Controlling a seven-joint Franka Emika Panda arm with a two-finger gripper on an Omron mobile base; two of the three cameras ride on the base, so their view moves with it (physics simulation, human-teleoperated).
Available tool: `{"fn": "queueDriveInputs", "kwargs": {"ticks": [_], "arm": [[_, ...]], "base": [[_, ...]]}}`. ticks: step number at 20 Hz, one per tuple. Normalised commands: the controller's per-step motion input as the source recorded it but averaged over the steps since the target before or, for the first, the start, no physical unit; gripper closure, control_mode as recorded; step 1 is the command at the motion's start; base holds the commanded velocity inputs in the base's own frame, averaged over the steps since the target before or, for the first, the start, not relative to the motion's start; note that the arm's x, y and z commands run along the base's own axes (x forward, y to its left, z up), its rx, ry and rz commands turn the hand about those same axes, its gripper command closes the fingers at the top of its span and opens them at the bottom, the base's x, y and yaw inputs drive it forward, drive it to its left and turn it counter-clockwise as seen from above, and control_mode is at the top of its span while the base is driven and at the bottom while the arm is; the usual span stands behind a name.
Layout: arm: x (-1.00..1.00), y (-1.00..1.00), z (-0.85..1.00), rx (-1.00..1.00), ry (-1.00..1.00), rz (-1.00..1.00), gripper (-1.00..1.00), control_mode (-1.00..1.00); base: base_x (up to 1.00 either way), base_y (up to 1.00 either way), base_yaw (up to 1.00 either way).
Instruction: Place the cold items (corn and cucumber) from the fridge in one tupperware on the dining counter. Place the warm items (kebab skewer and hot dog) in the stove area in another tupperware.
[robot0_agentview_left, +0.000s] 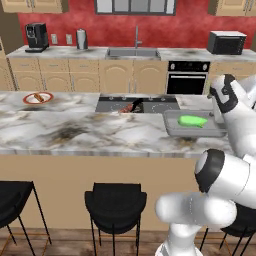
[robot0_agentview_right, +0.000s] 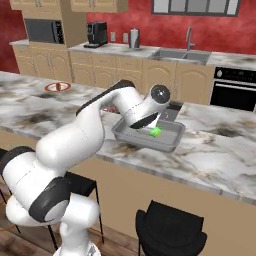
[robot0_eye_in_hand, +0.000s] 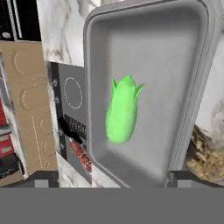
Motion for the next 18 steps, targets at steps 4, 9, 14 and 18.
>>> {"fn": "queueDriveInputs", "kwargs": {"ticks": [4,9,14,18], "arm": [[-1.0,0.58,0.79,-0.41,0.02,0.37,-1.0,-1.0],[-1.0,0.89,0.33,-0.55,0.07,0.43,-1.0,-1.0],[-1.0,0.54,-0.75,-0.29,-0.02,0.32,-1.0,-1.0],[-1.0,0.4,-1.0,-0.31,-0.01,0.32,-1.0,-1.0]], "base": [[0.0,0.0,0.0],[0.0,0.0,0.0],[0.0,0.0,0.0],[0.0,0.0,0.0]]}}
